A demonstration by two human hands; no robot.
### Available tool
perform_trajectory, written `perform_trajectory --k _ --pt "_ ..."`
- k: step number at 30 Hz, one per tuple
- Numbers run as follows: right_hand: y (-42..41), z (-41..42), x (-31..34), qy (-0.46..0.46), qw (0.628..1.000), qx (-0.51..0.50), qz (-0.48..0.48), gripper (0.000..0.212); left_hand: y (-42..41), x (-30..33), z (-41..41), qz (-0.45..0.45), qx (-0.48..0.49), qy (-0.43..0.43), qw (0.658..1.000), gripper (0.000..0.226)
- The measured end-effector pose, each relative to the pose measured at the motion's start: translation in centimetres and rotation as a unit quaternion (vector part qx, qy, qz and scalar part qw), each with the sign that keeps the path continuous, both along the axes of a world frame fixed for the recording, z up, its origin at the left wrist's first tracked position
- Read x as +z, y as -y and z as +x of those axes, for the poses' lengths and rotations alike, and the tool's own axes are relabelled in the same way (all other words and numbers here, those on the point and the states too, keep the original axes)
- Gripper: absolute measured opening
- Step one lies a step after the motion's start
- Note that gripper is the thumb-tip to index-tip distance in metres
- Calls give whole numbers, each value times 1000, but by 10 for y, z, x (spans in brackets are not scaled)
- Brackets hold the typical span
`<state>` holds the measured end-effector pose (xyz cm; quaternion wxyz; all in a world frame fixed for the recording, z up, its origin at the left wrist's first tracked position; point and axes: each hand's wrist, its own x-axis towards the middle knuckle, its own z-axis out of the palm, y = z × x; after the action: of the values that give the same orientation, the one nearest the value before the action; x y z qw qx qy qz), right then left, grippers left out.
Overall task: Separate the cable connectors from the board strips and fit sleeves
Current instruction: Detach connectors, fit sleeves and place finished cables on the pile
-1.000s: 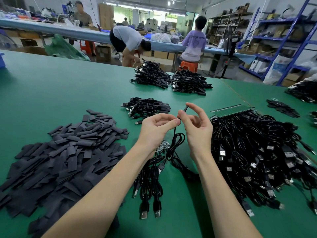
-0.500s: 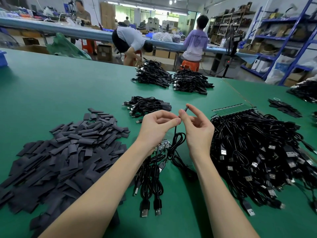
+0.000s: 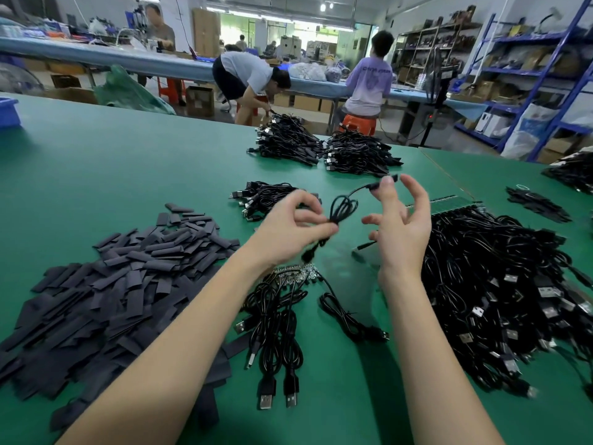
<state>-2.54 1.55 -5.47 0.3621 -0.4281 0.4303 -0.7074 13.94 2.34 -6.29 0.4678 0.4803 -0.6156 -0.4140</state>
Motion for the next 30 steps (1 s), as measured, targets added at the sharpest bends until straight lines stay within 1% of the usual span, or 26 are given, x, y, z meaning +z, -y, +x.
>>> perform_trajectory --k 2,3,5,7,9,11,12,13,14,15,16,17,18,20,22,24,25,28,30 --pt "1 -3 1 -28 999 9 24 41 14 14 6 -46 46 21 998 30" --pt "2 -4 -1 -55 998 18 34 37 25 21 10 -71 71 59 993 27" --pt "4 -3 -6 -131 989 46 50 24 51 33 16 -119 124 174 970 22" --pt "6 0 -12 -206 973 86 65 11 77 36 23 -138 154 297 932 18" --pt "8 4 -21 -287 946 123 87 9 97 30 29 -109 155 400 896 16" --pt "10 7 -33 -400 897 142 125 11 105 18 33 -56 139 481 864 23" --pt "10 7 -37 -452 867 153 147 11 105 12 34 -43 135 502 853 28" --pt "10 7 -41 -495 837 164 165 10 103 6 33 -48 144 501 852 32" --pt "10 7 -44 -524 814 173 180 8 97 1 31 -63 160 475 863 31" --pt "10 6 -44 -537 803 175 191 7 88 -4 29 -79 172 436 880 26" --pt "9 5 -44 -540 800 168 200 9 77 -10 26 -84 172 405 894 19" --pt "10 4 -43 -538 802 157 209 13 66 -15 24 -71 154 397 902 13" --pt "10 3 -41 -537 801 150 218 17 55 -21 21 -42 126 411 902 9" --pt "11 3 -41 -531 800 152 235 22 38 -30 17 19 83 453 887 9" --pt "10 2 -44 -496 818 162 240 18 30 -34 14 53 69 467 880 16" --pt "10 0 -46 -432 851 173 244 12 27 -32 13 74 56 448 889 20" --pt "9 0 -47 -398 864 180 250 10 26 -31 14 87 49 428 898 19" --pt "8 -2 -46 -355 881 183 253 13 23 -26 20 99 31 329 939 11" --pt "7 -1 -44 -334 896 175 235 20 20 -26 25 92 9 229 969 11"
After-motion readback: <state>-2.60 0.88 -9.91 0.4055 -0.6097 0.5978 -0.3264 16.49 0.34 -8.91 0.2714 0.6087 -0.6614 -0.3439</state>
